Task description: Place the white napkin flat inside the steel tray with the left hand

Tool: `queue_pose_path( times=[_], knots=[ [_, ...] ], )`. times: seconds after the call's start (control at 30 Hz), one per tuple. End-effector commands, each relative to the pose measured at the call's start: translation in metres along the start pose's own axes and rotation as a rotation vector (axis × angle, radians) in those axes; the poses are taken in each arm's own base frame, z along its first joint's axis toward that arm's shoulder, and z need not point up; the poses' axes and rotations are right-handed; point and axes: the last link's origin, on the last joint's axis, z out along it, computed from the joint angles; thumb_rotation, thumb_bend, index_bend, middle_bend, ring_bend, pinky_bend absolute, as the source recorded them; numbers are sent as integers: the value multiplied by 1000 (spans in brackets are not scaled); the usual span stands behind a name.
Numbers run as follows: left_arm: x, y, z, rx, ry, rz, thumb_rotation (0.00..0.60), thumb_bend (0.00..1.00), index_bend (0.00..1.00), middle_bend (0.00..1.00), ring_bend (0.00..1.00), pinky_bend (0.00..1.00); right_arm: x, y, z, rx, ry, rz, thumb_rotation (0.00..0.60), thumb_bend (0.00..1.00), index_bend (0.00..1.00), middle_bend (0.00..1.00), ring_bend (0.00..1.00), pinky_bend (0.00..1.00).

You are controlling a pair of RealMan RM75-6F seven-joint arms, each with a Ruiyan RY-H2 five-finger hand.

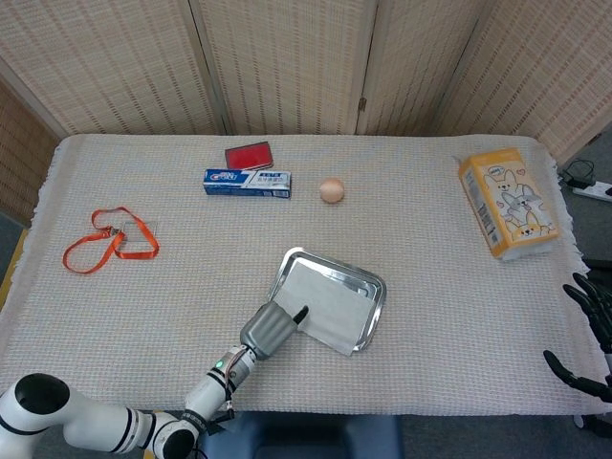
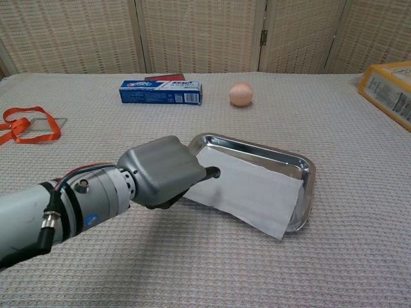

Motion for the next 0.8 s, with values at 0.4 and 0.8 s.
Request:
queue_pose_path(
  times=[0.4, 0.8],
  knots=[
    [6, 31, -18, -68, -25, 13, 600, 1000, 158, 1000, 1000, 1000, 7, -2, -7, 18, 17, 22, 600, 376, 0, 0, 0, 0],
    [2, 33, -6, -67, -29, 31, 600, 1000, 146, 1000, 1000, 1000, 9, -1, -7, 20, 20, 31, 600, 376, 0, 0, 0, 0]
  ],
)
